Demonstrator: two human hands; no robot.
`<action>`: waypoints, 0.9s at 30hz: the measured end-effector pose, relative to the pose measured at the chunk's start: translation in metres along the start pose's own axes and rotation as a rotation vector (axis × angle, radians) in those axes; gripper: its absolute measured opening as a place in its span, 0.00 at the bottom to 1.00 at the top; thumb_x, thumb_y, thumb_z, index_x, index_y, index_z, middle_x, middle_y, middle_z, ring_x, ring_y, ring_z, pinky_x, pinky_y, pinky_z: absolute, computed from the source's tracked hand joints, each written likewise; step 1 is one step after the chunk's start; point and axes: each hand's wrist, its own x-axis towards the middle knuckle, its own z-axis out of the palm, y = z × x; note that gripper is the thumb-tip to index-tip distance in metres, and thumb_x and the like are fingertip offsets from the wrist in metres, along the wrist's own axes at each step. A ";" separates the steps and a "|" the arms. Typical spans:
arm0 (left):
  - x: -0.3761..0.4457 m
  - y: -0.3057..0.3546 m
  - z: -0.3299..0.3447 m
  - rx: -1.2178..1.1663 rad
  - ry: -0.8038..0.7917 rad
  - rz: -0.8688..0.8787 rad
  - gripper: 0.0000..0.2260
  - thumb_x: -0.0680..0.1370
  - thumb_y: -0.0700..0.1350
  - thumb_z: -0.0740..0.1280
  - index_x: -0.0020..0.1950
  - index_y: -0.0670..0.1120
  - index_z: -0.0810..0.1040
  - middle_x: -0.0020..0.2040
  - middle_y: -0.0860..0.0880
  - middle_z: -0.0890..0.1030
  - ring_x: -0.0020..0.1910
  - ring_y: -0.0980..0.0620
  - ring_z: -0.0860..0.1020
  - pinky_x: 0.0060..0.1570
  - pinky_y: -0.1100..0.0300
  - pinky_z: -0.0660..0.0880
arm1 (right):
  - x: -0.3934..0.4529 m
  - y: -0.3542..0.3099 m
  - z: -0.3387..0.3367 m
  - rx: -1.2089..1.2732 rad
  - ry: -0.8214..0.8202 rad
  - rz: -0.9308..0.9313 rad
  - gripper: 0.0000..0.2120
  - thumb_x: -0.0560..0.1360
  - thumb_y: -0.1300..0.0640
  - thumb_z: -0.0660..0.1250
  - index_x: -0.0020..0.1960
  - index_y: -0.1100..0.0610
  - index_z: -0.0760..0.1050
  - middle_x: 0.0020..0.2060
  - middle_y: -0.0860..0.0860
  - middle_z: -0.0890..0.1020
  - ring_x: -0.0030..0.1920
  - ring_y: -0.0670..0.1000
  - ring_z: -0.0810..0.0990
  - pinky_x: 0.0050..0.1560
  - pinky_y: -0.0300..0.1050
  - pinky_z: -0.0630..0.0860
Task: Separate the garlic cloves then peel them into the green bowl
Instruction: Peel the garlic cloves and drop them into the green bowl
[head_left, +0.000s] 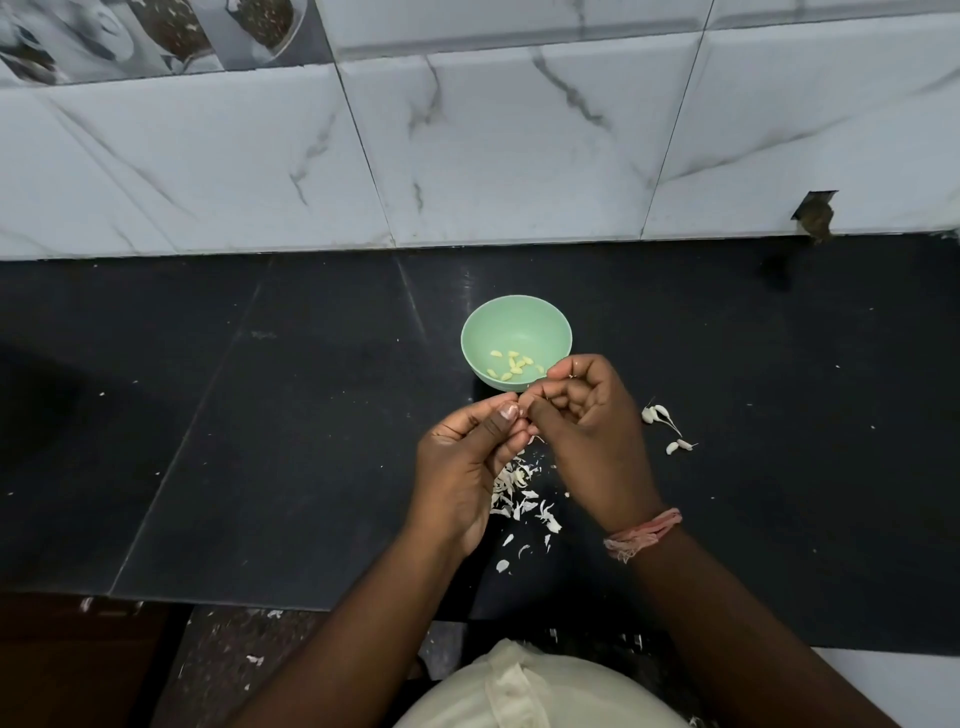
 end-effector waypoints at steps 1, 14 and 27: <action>0.000 0.000 0.000 -0.018 -0.002 -0.013 0.11 0.75 0.34 0.70 0.56 0.31 0.81 0.45 0.38 0.85 0.40 0.50 0.84 0.42 0.64 0.82 | 0.001 0.000 0.001 0.062 -0.002 0.035 0.13 0.76 0.72 0.70 0.54 0.58 0.72 0.41 0.54 0.85 0.41 0.48 0.84 0.46 0.45 0.82; 0.001 0.001 -0.003 -0.019 -0.014 -0.080 0.10 0.79 0.36 0.68 0.58 0.33 0.81 0.47 0.36 0.83 0.48 0.42 0.80 0.48 0.61 0.82 | 0.004 0.007 -0.003 0.321 0.021 0.229 0.09 0.79 0.74 0.63 0.56 0.64 0.75 0.41 0.57 0.85 0.38 0.51 0.83 0.41 0.43 0.80; 0.004 -0.001 -0.004 0.122 -0.015 0.038 0.14 0.72 0.34 0.74 0.56 0.32 0.81 0.49 0.34 0.84 0.45 0.40 0.85 0.48 0.57 0.83 | 0.007 0.006 -0.007 0.141 -0.040 0.181 0.09 0.77 0.68 0.71 0.55 0.66 0.75 0.42 0.60 0.86 0.35 0.54 0.84 0.43 0.50 0.84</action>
